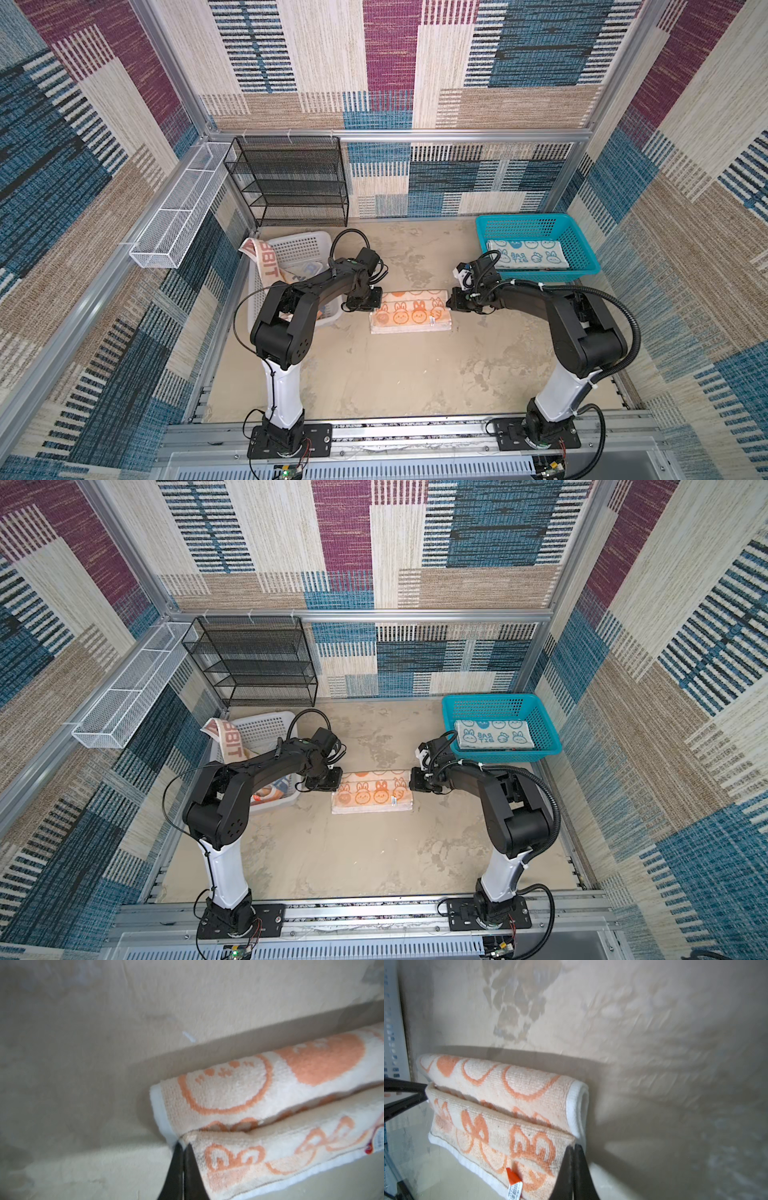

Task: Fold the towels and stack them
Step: 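Lift the far edge with both grippers and fold it toward the robot, then lay the folded edge down with both grippers, still pinching it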

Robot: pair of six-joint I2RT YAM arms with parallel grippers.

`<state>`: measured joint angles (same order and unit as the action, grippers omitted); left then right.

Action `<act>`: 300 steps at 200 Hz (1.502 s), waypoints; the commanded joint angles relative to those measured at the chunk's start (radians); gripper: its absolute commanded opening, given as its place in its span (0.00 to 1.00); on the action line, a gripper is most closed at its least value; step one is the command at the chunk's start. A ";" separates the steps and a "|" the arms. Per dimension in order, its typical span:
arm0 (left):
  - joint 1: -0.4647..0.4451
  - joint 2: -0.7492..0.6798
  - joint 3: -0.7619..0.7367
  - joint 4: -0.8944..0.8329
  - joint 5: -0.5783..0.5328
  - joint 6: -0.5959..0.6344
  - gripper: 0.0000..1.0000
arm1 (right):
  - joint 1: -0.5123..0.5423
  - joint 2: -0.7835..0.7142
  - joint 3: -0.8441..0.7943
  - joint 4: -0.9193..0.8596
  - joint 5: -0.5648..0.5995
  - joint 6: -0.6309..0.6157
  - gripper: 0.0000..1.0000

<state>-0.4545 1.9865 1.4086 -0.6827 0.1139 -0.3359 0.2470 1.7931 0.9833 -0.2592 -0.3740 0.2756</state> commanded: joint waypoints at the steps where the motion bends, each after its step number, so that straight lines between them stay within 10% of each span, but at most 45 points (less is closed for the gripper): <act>1: -0.001 0.036 0.090 -0.024 -0.016 0.006 0.00 | -0.012 0.033 0.077 -0.050 0.074 -0.004 0.00; 300: -0.081 -0.068 -0.024 -0.034 -0.070 -0.036 0.00 | -0.001 -0.176 -0.178 0.010 -0.014 0.048 0.00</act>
<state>-0.5385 1.8889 1.3949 -0.7280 0.0593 -0.3489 0.2436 1.5867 0.8421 -0.3405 -0.3393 0.2897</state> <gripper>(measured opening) 0.049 0.048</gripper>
